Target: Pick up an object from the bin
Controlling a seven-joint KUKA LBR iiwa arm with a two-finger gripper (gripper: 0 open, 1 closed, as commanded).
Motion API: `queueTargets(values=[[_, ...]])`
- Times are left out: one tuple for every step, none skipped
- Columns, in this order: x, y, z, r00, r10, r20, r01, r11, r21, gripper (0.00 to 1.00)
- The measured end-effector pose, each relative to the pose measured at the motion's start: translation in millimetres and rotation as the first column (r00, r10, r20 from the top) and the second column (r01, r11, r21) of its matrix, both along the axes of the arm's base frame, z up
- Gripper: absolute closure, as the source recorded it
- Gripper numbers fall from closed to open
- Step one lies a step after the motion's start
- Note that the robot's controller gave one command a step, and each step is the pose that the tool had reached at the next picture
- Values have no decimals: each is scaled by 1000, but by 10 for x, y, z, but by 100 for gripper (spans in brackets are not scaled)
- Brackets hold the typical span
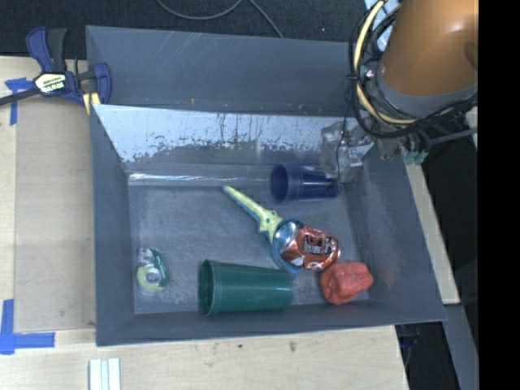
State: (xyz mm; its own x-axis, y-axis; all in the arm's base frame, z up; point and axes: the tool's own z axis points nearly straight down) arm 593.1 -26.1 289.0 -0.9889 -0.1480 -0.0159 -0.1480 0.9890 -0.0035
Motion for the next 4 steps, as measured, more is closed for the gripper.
queueTargets(values=[[91,61,-538,1000,4,-12,-4,1000,1,100],[175,151,-760,992,-130,-4,130,992,2,100],[268,206,-1119,922,-386,-13,386,922,3,0],[272,202,-1101,923,-385,-11,385,923,3,0]])
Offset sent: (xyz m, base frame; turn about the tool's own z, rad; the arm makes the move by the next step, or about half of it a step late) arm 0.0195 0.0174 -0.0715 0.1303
